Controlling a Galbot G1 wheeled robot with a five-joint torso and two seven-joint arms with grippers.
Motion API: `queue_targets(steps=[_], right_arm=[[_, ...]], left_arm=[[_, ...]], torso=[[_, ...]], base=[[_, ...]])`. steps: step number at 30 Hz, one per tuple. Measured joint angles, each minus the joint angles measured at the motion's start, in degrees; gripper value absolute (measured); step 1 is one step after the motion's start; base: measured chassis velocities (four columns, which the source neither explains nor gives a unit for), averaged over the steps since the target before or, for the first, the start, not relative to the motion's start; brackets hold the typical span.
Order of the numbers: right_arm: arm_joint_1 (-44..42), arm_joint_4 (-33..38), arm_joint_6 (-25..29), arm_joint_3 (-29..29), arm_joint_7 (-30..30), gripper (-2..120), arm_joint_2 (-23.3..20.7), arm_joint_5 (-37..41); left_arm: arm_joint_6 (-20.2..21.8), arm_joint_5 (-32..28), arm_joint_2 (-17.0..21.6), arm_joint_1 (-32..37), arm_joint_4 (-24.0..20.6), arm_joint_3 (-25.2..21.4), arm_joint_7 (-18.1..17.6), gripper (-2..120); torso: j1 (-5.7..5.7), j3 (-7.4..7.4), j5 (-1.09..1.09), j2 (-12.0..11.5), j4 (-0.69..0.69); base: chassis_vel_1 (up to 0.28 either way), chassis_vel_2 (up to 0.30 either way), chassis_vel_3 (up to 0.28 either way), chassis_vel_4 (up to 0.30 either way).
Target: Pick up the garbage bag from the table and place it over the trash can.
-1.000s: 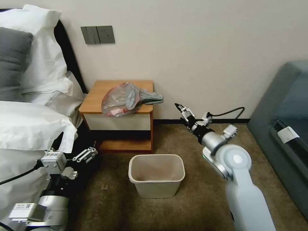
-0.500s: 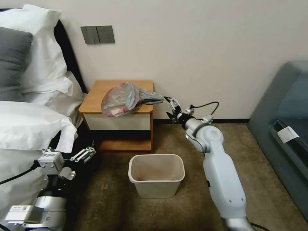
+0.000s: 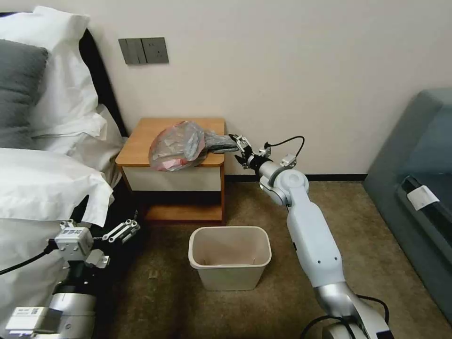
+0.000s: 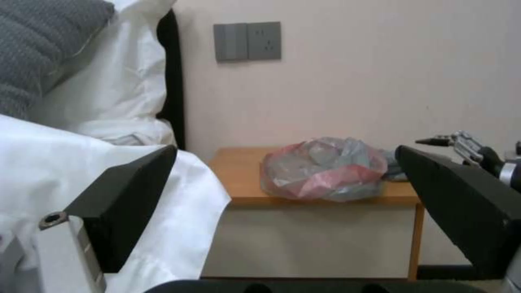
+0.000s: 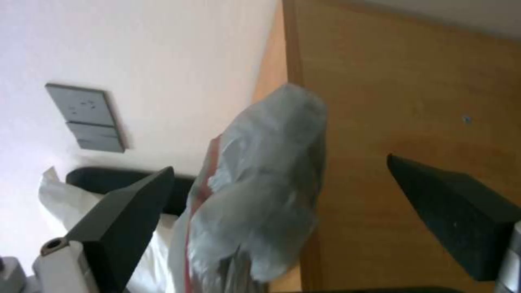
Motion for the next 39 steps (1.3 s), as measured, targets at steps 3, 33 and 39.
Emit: queue_targets(steps=[3, 33, 39], right_arm=[[0.60, -1.28, 0.04, 0.13, -0.25, 100, 0.39, -0.22], [-3.42, 7.96, 1.65, -3.35, 1.74, 0, -3.11, 1.02], [-6.95, 16.41, 2.33, -5.26, 5.96, 0, -6.47, 4.28]], left_arm=[[-0.03, 0.06, -0.15, 0.04, 0.00, -0.01, 0.15, 100], [-1.56, 2.13, -1.00, 0.48, 0.00, 1.09, 0.46, 100], [-1.86, 2.61, -1.02, 0.26, 0.00, 1.62, 0.65, 100]], torso=[[0.00, 0.00, 0.00, 0.00, 0.00], [0.00, 0.00, 0.01, 0.00, 0.01], [0.00, -0.01, 0.01, 0.01, -0.01]], base=[[0.000, 0.000, 0.000, 0.000], [0.000, 0.000, 0.000, 0.000], [0.000, 0.000, 0.000, 0.000]])
